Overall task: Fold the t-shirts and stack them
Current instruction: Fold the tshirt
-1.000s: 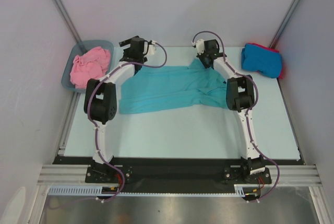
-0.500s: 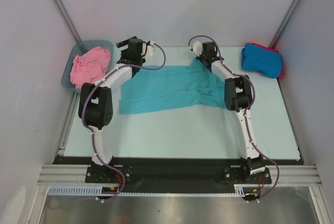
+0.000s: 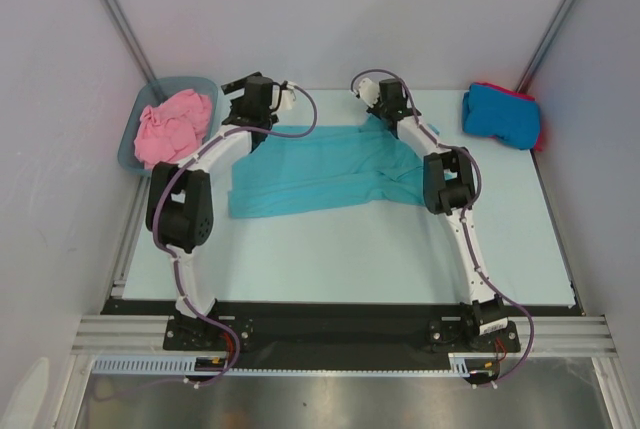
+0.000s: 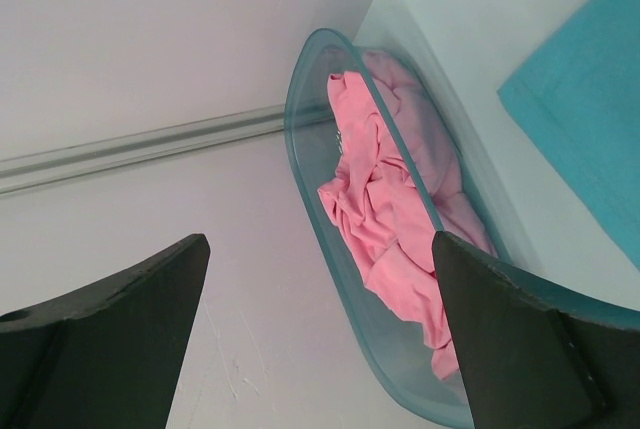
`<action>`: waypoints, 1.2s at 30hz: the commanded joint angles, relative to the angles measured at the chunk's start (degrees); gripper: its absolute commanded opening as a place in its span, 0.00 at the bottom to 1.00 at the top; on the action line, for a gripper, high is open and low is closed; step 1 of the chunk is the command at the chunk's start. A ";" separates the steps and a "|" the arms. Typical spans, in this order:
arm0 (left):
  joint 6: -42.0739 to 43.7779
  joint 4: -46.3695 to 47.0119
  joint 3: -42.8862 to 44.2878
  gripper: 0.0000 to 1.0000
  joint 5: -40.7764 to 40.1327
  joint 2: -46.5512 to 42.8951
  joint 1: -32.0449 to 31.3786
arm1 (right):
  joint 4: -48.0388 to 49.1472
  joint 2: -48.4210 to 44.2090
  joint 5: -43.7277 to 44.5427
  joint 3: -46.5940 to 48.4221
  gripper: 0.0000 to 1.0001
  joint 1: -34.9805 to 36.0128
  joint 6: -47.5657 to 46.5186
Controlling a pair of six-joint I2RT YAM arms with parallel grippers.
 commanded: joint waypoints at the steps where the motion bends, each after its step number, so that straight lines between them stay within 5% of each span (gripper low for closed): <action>1: -0.04 0.95 -0.16 1.00 -1.07 -3.72 -0.54 | -8.88 -5.93 -4.47 2.86 0.28 0.58 6.57; 5: -0.21 1.04 0.46 1.00 -0.98 -3.20 -0.80 | -17.50 -8.94 -8.17 1.01 0.54 0.84 9.40; 8: -0.48 1.13 0.64 1.00 -0.80 -2.93 -1.16 | -21.91 -9.65 -8.18 -0.39 0.62 0.49 11.24; 22: -0.56 1.66 0.55 1.00 -0.98 -2.76 -2.21 | -23.67 -10.43 -3.25 -1.09 0.64 -4.60 21.26; 27: -0.04 2.01 0.46 1.00 -1.15 -2.76 -2.30 | -24.72 -10.70 -5.18 -4.44 0.55 -5.83 21.88; 34: 0.84 2.45 0.11 1.00 -1.24 -3.11 -2.30 | -26.22 -9.56 -8.61 -4.79 0.19 -6.28 22.50; 36: 1.10 2.53 0.11 1.00 -1.42 -3.11 -2.30 | -26.13 -9.12 -8.79 -4.53 0.17 -6.27 22.59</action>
